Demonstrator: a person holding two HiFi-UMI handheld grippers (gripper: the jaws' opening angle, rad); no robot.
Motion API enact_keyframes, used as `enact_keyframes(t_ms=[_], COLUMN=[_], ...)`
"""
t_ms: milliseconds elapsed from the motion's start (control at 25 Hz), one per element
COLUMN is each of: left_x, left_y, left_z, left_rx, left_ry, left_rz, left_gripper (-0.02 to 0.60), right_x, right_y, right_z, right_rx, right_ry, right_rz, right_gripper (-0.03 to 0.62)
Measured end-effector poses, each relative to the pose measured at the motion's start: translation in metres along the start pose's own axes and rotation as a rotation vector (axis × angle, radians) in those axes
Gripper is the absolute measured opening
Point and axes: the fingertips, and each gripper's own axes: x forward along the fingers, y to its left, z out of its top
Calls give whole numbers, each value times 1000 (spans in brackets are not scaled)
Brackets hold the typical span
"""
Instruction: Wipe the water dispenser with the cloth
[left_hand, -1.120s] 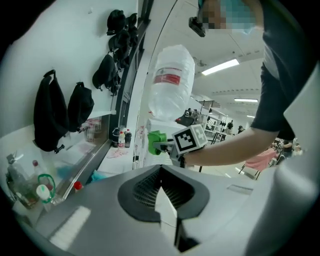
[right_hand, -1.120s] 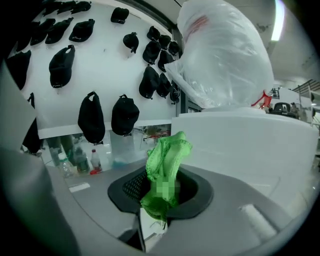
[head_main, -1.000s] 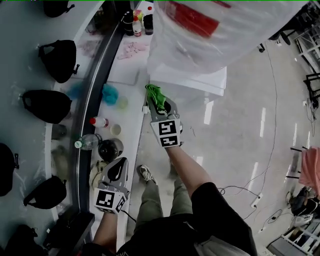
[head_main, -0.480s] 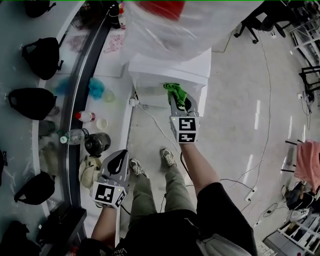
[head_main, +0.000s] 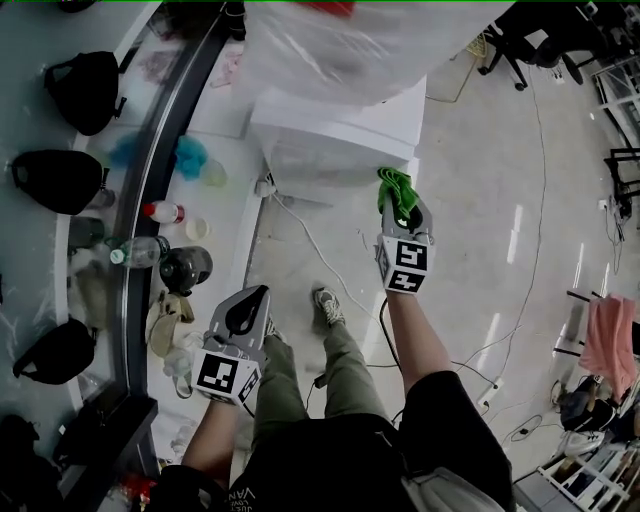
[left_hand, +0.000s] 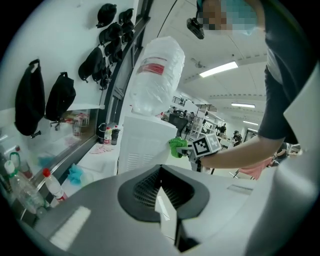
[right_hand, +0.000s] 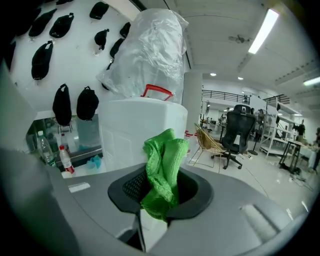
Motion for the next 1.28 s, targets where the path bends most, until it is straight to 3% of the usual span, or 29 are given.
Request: enact_keyframes(t_ms=[120,400,520,640,960,1280], left_x=[-5,-34,-48,-60,-75,-39], left_y=[2,44,67,84,97,69], left_z=[-1,-11,-18,-25,-35,-29], left_rx=[-6,-10,-12,-16,-11,-17], left_ry=[-8,7,21,37,72,57], left_rz=[-1,30,58,79,101,67], left_gripper=[2,2,2,2,2,2], right_x=[-11,27,59,89,122,98], right_y=[32,188,242,270,243,159], right_z=[-1,-15,-11,-8,-20,-57], right_rx=[-50,-46,-48,-51,-65,5], right_ry=[-28,3,18,29,67,116], right_rz=[61,318,368,374,292,198], right_gripper=[94,94,94,94,94,94])
